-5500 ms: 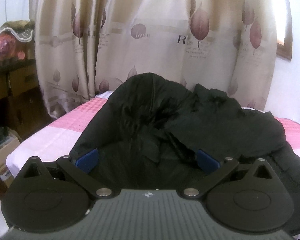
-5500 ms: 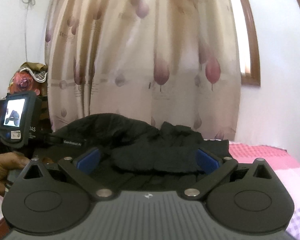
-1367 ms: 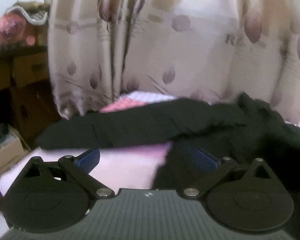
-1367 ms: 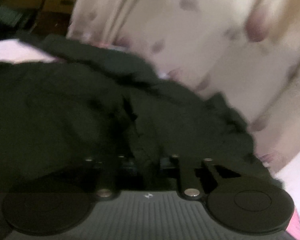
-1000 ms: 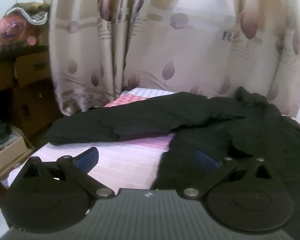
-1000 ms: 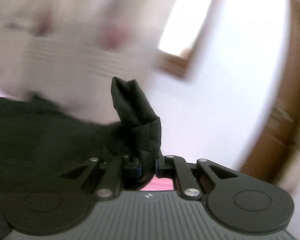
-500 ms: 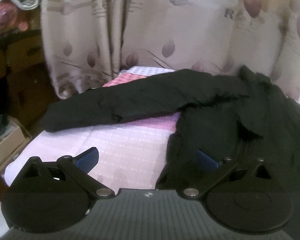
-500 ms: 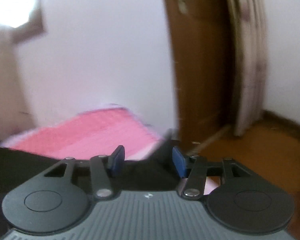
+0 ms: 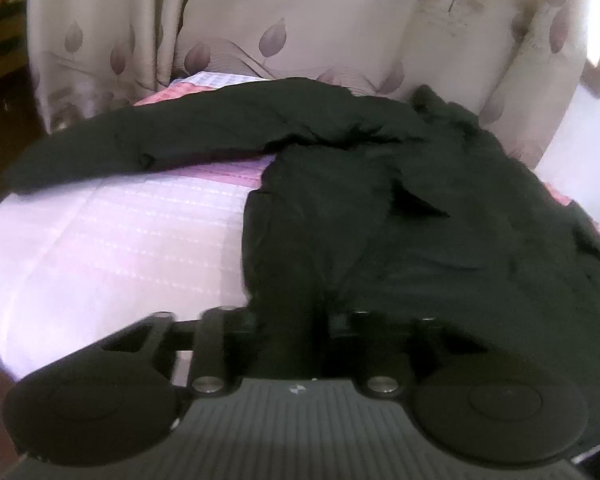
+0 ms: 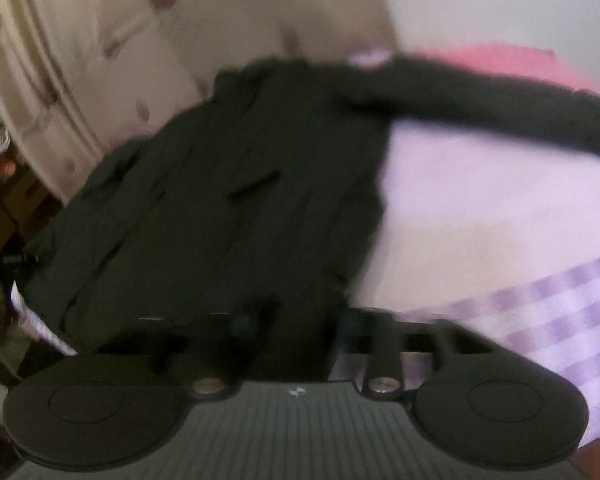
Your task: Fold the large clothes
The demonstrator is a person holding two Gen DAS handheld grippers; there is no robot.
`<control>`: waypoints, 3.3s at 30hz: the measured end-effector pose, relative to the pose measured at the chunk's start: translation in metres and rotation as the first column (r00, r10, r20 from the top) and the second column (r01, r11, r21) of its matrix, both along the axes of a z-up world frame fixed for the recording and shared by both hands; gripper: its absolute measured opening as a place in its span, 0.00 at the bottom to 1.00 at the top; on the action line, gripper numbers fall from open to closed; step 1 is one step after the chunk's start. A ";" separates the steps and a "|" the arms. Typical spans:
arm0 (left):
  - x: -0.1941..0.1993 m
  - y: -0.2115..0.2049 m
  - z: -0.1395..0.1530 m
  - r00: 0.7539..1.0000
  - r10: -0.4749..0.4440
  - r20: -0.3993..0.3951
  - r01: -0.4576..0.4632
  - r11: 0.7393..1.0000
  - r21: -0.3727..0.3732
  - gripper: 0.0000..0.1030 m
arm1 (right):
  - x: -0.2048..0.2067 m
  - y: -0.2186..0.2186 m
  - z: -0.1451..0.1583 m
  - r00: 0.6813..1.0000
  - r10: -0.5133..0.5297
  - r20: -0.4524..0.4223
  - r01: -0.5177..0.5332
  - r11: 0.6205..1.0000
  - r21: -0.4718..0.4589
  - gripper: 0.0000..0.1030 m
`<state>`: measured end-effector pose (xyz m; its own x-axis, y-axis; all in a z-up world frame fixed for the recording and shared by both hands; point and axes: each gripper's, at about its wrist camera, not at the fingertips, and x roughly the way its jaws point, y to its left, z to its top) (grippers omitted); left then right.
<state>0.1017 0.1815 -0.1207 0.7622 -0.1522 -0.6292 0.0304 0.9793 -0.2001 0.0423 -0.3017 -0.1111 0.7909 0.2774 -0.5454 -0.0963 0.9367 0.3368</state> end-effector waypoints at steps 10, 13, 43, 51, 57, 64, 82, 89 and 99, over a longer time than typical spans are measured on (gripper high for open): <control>-0.084 -0.031 0.005 0.995 -0.104 -0.011 0.104 0.994 -0.018 0.16 | -0.043 -0.039 0.032 0.996 -0.084 0.035 0.081 0.993 0.089 0.10; -0.106 -0.030 -0.002 0.995 -0.097 -0.004 0.097 0.995 -0.005 0.31 | -0.042 -0.040 0.012 0.994 -0.099 -0.047 0.102 0.992 0.076 0.10; 0.100 -0.147 0.002 0.942 0.093 0.324 -0.067 0.994 -0.088 0.99 | 0.028 -0.287 -0.015 0.659 -0.741 -0.127 0.632 0.454 0.628 0.73; 0.108 -0.123 -0.016 0.957 0.166 0.236 -0.109 0.966 -0.236 0.99 | 0.059 -0.293 -0.016 0.594 -0.804 -0.035 0.673 0.472 0.570 0.75; 0.106 -0.121 -0.016 0.958 0.164 0.237 -0.101 0.961 -0.257 0.99 | 0.071 -0.293 -0.009 0.572 -0.818 -0.056 0.705 0.455 0.544 0.75; 0.107 -0.118 -0.019 0.958 0.172 0.229 -0.101 0.951 -0.291 1.00 | 0.096 -0.326 -0.008 0.576 -0.806 -0.137 0.767 0.475 0.432 0.07; 0.094 -0.101 -0.022 0.931 0.247 0.268 -0.122 0.904 -0.410 1.00 | 0.235 -0.052 0.197 0.860 -0.251 0.445 -0.082 0.791 0.607 0.05; 0.087 -0.092 -0.023 0.915 0.291 0.280 -0.139 0.878 -0.459 1.00 | 0.292 0.083 0.128 0.928 0.008 0.372 -0.240 0.776 0.584 0.05; 0.084 -0.085 -0.025 0.905 0.314 0.287 -0.139 0.856 -0.498 1.00 | 0.320 0.166 0.041 0.971 0.153 0.185 -0.226 0.844 0.487 0.05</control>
<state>0.1856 0.0962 -0.1460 0.9639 -0.1498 -0.2199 -0.0277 0.7655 -0.6428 0.3621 -0.1361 -0.0698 0.7497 0.6357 -0.1840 -0.3323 0.6020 0.7261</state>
